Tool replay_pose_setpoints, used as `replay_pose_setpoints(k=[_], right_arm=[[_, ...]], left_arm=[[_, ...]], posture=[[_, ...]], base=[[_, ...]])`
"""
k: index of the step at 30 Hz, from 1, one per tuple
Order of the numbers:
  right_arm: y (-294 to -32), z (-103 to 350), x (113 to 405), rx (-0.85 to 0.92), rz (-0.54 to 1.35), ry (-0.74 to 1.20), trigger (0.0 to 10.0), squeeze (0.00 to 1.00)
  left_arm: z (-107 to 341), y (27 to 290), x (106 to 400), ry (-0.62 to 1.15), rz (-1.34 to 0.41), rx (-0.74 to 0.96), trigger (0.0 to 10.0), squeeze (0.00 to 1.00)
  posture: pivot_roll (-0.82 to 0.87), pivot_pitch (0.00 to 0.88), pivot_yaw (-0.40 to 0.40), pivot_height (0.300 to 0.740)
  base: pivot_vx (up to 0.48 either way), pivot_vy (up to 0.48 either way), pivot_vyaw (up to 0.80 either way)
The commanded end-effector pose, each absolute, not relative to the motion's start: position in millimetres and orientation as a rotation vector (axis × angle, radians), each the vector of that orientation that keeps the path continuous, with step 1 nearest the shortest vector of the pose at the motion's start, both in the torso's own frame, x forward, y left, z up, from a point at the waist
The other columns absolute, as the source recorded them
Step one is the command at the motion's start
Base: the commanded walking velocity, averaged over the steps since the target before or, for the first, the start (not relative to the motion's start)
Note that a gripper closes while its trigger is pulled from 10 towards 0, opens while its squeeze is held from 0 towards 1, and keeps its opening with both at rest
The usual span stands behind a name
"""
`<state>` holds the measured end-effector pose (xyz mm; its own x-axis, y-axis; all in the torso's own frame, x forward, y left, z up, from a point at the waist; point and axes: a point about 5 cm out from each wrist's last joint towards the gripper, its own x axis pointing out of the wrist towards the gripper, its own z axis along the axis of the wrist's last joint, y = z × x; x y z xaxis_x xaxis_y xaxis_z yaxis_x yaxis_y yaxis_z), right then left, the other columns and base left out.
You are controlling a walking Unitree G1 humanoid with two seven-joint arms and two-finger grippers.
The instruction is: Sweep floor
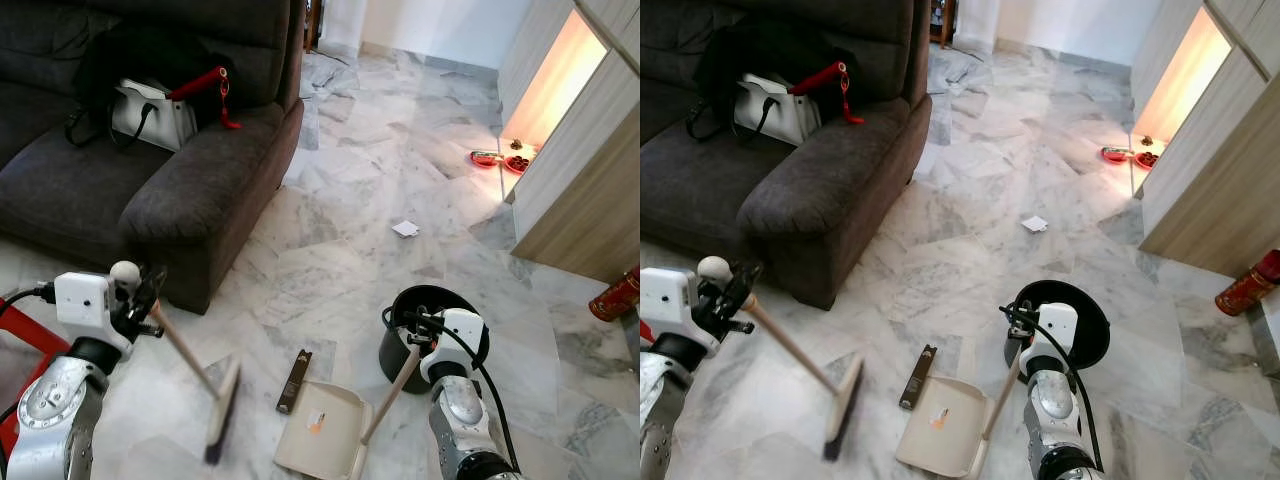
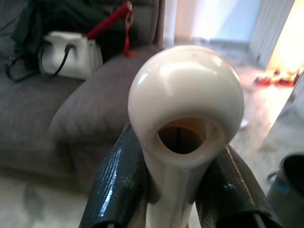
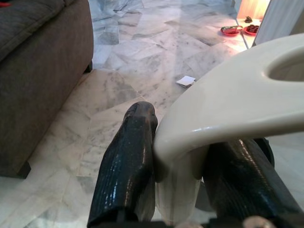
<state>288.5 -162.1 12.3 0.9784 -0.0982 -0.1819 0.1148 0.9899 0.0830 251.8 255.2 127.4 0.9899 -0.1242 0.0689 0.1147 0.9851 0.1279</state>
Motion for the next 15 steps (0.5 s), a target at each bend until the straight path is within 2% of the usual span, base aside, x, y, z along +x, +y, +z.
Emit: replay_pose_setpoints(k=[1,15], right_arm=[[-166.1,10.4,286.9,0.079,-0.109,0.190,10.0,0.00],[-176.9,11.0,284.9,0.063,-0.129,0.179,10.0,0.00]], left_arm=[[122.8,254.7,252.9,-0.068,-0.129,0.176,10.0,0.00],[101.4,269.8,263.4,-0.024,-0.064,0.240,10.0,0.00]], posture=[[0.15,0.091,-0.144,0.740],[0.12,0.078,-0.140,0.740]], base=[[0.000,0.000,0.00],[0.000,0.000,0.00]])
